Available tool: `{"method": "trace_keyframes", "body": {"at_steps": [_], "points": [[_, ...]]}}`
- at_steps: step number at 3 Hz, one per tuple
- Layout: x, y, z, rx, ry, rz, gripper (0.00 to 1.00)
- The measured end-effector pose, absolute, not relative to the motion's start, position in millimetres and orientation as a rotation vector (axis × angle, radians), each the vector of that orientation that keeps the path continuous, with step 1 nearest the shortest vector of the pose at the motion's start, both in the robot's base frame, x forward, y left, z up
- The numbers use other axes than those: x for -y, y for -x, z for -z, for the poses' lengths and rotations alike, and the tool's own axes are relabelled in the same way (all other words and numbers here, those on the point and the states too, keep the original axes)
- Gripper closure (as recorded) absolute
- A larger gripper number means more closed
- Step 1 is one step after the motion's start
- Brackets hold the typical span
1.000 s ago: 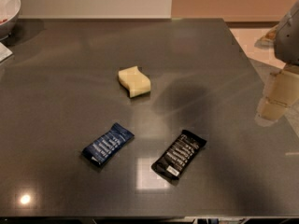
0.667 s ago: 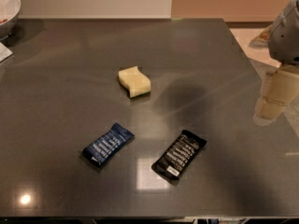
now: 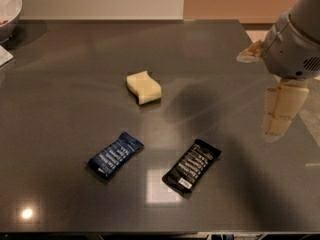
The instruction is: Pick rxbar chocolate
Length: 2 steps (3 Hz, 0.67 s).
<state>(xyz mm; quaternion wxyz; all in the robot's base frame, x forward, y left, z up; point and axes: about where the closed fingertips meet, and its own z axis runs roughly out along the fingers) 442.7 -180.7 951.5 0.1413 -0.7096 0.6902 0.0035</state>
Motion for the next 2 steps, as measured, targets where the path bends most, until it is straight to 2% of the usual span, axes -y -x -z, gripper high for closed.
{"method": "trace_keyframes", "body": {"at_steps": [2], "points": [[147.9, -431.2, -918.5, -1.742, 2.317, -0.058, 0.00]]}}
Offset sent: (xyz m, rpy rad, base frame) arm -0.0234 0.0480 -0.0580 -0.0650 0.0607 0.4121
